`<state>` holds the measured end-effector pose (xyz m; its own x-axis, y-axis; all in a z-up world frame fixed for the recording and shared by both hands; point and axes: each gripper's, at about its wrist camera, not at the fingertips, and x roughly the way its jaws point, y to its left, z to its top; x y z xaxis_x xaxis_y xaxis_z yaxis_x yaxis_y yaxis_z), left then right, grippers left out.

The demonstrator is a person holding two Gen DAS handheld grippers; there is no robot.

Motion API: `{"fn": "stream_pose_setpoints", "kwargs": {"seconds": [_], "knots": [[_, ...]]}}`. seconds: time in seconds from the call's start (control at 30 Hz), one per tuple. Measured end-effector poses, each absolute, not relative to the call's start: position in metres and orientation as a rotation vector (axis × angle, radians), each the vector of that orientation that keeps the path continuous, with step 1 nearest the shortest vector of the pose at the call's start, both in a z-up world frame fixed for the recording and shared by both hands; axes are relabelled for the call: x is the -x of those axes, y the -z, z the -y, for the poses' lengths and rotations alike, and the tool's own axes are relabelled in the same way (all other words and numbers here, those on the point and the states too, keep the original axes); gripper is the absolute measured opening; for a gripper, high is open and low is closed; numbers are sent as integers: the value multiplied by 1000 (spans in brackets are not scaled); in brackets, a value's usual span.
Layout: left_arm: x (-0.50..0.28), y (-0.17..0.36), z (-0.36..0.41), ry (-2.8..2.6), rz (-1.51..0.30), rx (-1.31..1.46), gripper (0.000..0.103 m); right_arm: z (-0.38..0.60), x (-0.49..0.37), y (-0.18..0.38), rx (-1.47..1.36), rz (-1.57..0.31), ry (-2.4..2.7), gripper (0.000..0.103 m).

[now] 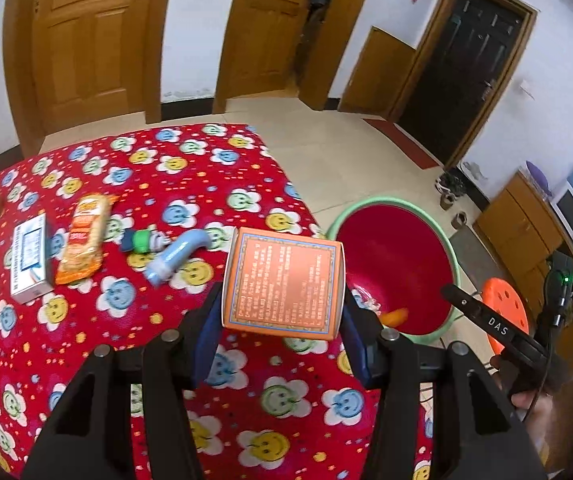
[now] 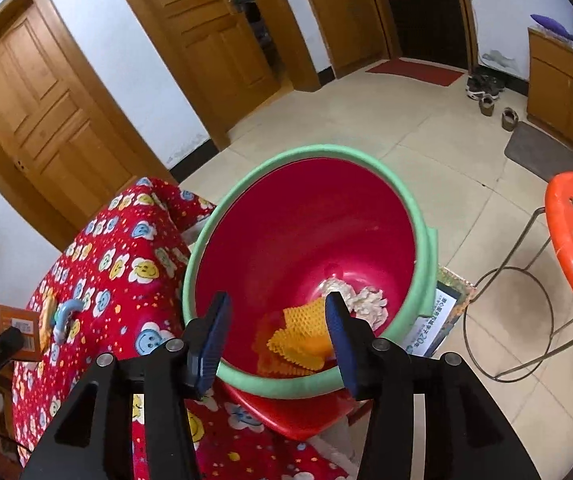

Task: Collect trash
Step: 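Carry the orange box and cloth bundle over the bucket and release both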

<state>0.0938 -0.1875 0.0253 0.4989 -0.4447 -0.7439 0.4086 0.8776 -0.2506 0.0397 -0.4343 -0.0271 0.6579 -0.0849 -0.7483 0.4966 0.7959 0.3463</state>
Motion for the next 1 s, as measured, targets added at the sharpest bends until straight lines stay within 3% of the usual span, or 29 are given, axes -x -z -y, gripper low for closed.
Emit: {"fn": "stream_pose_setpoints", "kwargs": {"seconds": [0.43,1.0], "knots": [[-94,-11,261,621,-952,-70,54,450,-9,19,-573,-738,389,61],[-103,27,344,692,-1023,-170,55,478,11,31,-637,-717,432,62]]}}
